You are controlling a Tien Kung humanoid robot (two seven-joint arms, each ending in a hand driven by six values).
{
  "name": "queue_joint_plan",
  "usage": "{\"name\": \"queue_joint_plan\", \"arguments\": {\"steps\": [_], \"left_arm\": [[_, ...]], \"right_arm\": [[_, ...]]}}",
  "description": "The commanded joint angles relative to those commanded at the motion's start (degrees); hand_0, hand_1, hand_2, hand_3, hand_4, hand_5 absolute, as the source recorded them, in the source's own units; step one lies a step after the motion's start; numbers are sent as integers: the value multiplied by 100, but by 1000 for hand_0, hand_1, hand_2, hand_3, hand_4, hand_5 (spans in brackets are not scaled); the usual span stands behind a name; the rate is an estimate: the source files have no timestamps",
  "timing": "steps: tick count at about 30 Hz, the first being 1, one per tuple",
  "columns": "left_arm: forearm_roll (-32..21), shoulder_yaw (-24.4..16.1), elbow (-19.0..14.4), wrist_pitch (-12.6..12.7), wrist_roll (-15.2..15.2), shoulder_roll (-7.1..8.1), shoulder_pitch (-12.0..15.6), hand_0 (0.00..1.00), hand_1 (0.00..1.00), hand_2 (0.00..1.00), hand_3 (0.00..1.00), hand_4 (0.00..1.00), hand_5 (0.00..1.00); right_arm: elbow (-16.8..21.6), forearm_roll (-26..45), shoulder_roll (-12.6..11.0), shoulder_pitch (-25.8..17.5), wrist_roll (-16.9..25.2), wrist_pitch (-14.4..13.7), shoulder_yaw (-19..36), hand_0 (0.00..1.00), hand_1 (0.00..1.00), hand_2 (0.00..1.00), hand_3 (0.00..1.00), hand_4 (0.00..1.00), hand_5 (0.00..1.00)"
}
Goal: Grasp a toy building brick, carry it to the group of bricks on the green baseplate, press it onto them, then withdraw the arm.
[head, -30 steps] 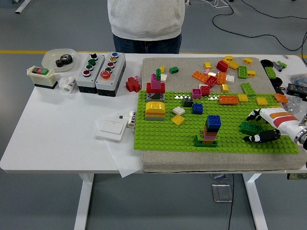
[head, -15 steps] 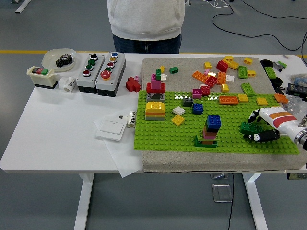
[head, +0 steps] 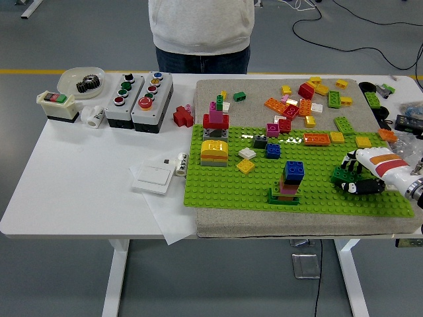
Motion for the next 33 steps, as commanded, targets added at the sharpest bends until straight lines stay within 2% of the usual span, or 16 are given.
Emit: {"name": "queue_joint_plan", "arguments": {"steps": [13,27,33], "left_arm": [[4,-4,3,-12,2,3,3,399,535,640,783,792,909],[-16,11,10,-28,-9,13,4,398,533,637,783,792,909],[-49,29,16,-16,-20,14,14,397,532,637,783,793,909]], "right_arm": [[205,102,-55,-4,95,-162,133,215,324,454,503,727,489],[692,285,-202,-20,97,-181,313,213,323,451,503,714,486],[1032,347,-281,-169,55,-161,653,213,325,449,503,685,475]]}}
